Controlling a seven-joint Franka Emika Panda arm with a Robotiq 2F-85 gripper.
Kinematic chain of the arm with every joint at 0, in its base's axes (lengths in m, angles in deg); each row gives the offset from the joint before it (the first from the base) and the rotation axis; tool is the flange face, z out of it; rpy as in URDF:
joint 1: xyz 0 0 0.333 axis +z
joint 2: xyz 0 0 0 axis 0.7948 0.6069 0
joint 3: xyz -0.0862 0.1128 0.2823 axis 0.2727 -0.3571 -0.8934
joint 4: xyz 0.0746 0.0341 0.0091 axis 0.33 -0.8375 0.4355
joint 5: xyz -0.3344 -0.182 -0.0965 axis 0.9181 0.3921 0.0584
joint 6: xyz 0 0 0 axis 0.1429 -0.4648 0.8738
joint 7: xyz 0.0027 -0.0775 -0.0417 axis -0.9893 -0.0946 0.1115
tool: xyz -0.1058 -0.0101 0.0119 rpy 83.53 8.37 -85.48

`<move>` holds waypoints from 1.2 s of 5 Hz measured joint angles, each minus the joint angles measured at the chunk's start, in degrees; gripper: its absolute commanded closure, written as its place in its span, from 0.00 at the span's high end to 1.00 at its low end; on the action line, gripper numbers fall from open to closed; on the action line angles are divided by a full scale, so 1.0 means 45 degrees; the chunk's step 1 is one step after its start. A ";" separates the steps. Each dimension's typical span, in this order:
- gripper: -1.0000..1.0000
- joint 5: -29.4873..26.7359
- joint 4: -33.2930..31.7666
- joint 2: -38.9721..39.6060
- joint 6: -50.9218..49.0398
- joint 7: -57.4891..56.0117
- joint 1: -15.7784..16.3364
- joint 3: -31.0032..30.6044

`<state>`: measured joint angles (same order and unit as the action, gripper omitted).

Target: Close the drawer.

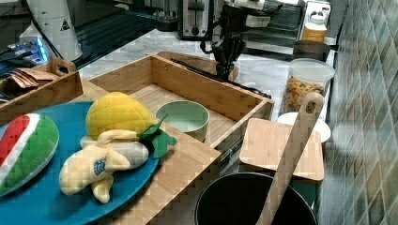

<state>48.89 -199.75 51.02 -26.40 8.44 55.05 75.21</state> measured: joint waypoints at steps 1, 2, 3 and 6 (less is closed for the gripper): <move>0.00 0.0000 -0.0211 -0.0019 0.0317 -0.0003 -0.0001 -0.0017; 0.00 0.0002 -0.0435 -0.0053 0.0317 -0.0653 -0.0108 -0.0112; 0.00 0.0020 -0.1082 -0.0389 0.1175 -0.1862 -0.0255 -0.0131; 0.00 -0.0117 -0.2251 -0.1505 0.1790 -0.4203 -0.1217 -0.0130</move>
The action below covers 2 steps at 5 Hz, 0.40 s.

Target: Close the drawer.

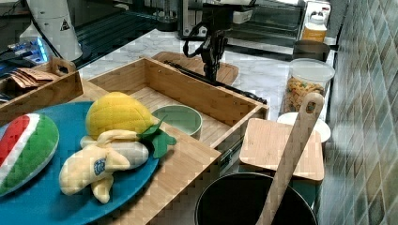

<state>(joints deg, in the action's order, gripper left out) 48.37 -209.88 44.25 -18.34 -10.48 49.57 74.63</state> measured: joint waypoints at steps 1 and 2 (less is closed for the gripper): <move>0.00 0.0000 -0.0025 0.0003 0.0075 0.0000 -0.0328 0.0070; 0.00 0.0000 0.0124 0.0081 -0.0249 0.0000 -0.0424 0.0394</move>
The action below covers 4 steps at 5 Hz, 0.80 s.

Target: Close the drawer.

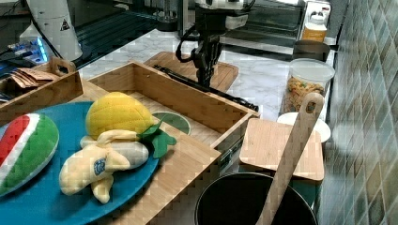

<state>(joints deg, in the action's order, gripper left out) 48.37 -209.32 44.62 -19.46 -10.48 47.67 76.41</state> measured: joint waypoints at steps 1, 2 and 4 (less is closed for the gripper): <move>0.00 0.0000 -0.0025 -0.0009 0.0099 0.0000 -0.0213 0.0234; 0.00 -0.0647 -0.0050 0.0037 0.0274 -0.1368 -0.0940 0.0192; 0.00 -0.2426 0.0274 0.0221 0.0466 -0.4762 -0.2834 0.0161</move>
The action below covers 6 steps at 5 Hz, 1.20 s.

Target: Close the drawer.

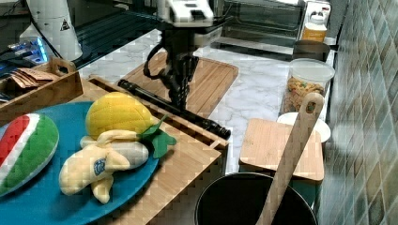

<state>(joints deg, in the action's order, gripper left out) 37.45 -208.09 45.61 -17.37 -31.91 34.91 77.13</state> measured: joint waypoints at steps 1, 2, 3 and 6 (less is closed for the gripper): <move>0.00 -0.0499 0.0398 0.0295 -0.0012 -0.0006 -0.0855 0.0013; 0.00 -0.0360 0.0497 0.0348 0.0062 0.0012 -0.0905 0.0019; 0.00 0.0741 0.0497 0.0373 0.0081 0.0827 -0.0171 0.0532; 0.00 0.1707 0.0497 0.0417 0.0124 0.1430 0.0581 0.1080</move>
<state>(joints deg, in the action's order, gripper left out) 45.13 -205.85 47.48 -16.81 -25.47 37.53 81.99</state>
